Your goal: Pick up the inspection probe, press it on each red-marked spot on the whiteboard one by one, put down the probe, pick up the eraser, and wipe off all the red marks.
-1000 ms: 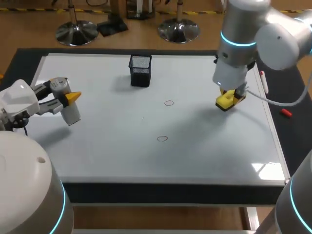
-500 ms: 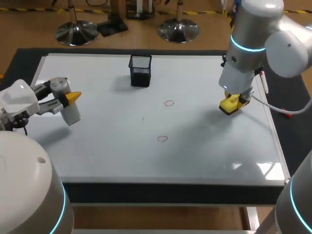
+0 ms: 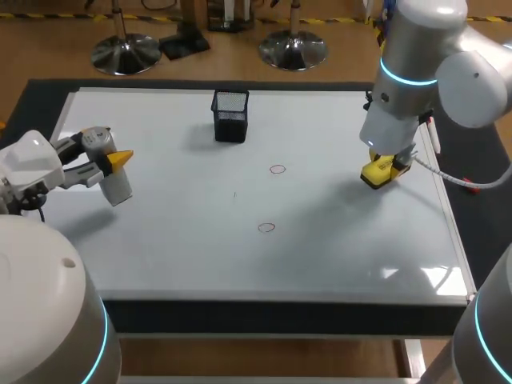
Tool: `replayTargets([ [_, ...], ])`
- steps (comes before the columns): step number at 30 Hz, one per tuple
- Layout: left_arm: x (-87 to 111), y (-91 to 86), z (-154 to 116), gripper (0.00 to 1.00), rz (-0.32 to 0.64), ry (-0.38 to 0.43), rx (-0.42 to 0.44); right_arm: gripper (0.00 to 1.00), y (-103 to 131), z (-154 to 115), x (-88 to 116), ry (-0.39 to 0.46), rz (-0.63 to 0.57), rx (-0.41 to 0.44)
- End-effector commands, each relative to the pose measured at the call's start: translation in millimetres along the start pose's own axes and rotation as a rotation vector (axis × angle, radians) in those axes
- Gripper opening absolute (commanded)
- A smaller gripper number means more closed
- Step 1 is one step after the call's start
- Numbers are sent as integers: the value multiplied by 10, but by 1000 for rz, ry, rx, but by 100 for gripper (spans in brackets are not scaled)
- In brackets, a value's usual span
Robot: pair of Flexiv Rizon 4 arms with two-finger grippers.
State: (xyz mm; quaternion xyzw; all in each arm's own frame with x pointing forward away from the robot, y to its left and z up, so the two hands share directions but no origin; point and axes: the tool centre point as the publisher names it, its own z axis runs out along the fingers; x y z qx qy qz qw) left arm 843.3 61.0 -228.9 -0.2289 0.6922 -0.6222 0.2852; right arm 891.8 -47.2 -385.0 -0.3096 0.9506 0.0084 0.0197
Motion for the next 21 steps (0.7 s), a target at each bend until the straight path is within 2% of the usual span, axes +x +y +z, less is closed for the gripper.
replayTargets([
  [1,23,-33,96,0,7,22,11,0,-5,-8,6,1,-1,2],
  [11,79,-213,614,0,28,118,70,0,-5,-8,6,1,-1,2],
  [21,354,-354,1305,0,26,297,102,0,-5,-8,6,1,-1,2],
])
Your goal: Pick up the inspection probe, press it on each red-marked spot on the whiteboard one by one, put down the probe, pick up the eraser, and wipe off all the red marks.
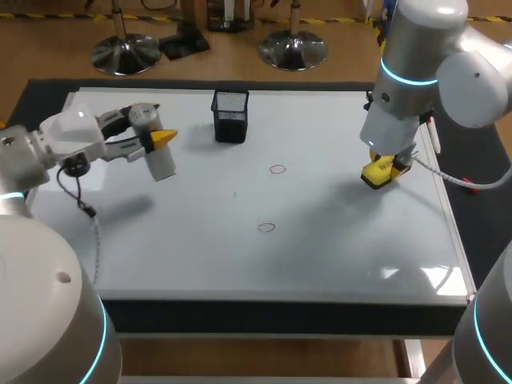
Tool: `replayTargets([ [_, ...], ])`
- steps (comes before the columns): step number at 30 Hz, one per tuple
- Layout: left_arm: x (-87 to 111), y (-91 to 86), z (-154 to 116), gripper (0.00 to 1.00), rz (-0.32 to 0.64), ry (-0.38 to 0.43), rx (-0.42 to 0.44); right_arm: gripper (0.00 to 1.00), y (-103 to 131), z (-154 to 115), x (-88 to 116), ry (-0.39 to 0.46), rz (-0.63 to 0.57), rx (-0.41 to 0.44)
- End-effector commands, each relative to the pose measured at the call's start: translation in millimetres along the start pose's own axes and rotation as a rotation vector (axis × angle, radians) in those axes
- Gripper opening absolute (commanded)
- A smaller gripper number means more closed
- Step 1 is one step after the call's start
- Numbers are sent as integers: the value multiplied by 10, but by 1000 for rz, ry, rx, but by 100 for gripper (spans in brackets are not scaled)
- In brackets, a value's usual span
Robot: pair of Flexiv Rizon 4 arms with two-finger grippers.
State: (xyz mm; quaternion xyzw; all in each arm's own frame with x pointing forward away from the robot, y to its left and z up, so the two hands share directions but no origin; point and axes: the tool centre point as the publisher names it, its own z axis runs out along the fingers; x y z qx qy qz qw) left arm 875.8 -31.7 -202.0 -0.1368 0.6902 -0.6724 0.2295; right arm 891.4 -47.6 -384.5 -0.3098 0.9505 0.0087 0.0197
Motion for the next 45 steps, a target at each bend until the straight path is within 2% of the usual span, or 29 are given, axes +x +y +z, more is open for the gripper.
replayTargets([
  [1,-76,55,483,0,-7,99,8,0,-4,-3,1,1,-1,3],
  [8,93,33,953,0,-15,221,28,0,-4,-3,1,1,-1,3],
  [16,234,25,1364,0,-22,317,46,0,-4,-3,1,1,-1,3],
  [25,388,120,1768,0,-40,428,31,0,-4,-3,1,1,-1,3],
  [35,495,242,2095,0,-59,515,22,0,-4,-3,1,1,-1,3],
  [45,612,410,2254,0,-83,580,-6,0,-4,-3,1,1,-1,3],
])
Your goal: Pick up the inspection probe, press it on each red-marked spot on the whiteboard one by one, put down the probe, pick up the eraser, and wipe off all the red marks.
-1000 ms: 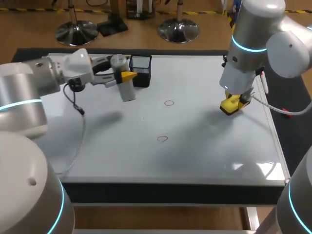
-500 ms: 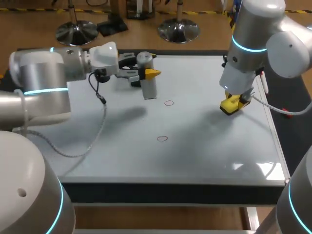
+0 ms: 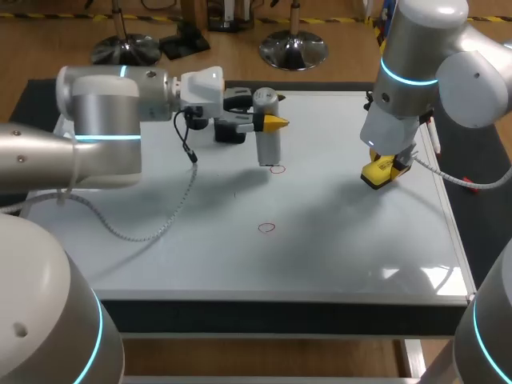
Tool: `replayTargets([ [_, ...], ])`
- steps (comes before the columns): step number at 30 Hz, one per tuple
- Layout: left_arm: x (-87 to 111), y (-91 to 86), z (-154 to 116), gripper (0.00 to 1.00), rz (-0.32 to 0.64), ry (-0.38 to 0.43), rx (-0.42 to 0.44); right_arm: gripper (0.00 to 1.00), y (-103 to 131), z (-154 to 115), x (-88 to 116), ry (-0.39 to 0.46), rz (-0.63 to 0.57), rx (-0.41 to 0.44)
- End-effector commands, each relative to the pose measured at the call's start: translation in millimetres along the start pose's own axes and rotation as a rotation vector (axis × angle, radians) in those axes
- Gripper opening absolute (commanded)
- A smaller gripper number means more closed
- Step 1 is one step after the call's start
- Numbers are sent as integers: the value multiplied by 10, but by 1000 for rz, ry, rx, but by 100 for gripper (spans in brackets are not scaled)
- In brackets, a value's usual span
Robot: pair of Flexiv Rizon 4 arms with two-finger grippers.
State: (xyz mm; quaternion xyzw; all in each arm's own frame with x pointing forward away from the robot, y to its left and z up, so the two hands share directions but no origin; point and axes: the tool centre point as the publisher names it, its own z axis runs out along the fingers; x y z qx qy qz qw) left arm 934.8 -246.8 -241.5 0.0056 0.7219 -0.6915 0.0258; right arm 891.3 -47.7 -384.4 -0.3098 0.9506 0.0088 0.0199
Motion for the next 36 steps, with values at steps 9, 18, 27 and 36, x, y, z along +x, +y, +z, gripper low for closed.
replayTargets([
  [9,-66,188,166,0,-20,101,-18,0,-4,-2,-1,2,-1,3],
  [18,-87,245,231,0,-23,119,-19,0,-4,-2,-1,2,-1,3],
  [27,-72,315,233,0,-38,117,-27,0,-4,-2,-1,2,-1,3],
  [36,-77,336,221,0,-37,105,-57,0,-4,-2,-1,2,-1,3],
])
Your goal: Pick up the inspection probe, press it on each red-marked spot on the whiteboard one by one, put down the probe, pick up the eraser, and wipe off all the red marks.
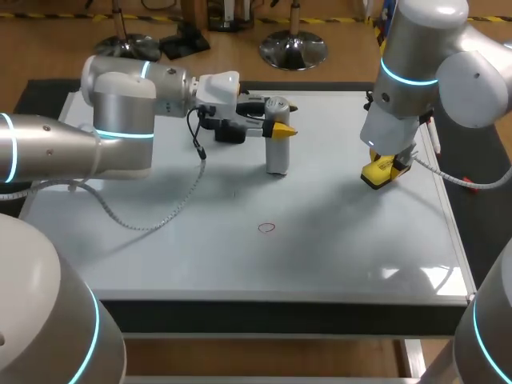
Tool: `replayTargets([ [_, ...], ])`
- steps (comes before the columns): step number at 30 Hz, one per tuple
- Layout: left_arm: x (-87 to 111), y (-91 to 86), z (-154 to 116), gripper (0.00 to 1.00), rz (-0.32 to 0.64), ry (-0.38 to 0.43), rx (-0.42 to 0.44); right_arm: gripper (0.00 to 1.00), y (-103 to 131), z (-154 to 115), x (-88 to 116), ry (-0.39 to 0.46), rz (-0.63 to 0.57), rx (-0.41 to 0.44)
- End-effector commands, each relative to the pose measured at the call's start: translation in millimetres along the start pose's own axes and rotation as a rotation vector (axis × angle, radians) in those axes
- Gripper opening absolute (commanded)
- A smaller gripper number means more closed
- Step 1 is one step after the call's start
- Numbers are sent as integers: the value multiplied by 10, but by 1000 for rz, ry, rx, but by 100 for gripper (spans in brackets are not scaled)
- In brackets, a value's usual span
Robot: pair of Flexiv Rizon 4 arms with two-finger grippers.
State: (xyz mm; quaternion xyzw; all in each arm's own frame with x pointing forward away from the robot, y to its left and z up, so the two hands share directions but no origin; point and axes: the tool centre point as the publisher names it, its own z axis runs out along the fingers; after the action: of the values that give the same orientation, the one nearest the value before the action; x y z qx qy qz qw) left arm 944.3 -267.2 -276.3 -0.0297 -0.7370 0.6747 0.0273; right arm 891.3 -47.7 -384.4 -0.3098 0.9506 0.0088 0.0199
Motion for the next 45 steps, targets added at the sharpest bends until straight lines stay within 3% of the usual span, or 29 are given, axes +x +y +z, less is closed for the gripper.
replayTargets([
  [1,-3,-7,-1,0,0,-6,-14,0,-4,-3,-1,2,-1,3],
  [32,-7,-19,-6,0,0,-6,-14,0,-4,-3,-1,2,-1,3],
  [45,-192,-177,29,0,28,139,-41,0,-4,-3,-1,2,-1,3],
])
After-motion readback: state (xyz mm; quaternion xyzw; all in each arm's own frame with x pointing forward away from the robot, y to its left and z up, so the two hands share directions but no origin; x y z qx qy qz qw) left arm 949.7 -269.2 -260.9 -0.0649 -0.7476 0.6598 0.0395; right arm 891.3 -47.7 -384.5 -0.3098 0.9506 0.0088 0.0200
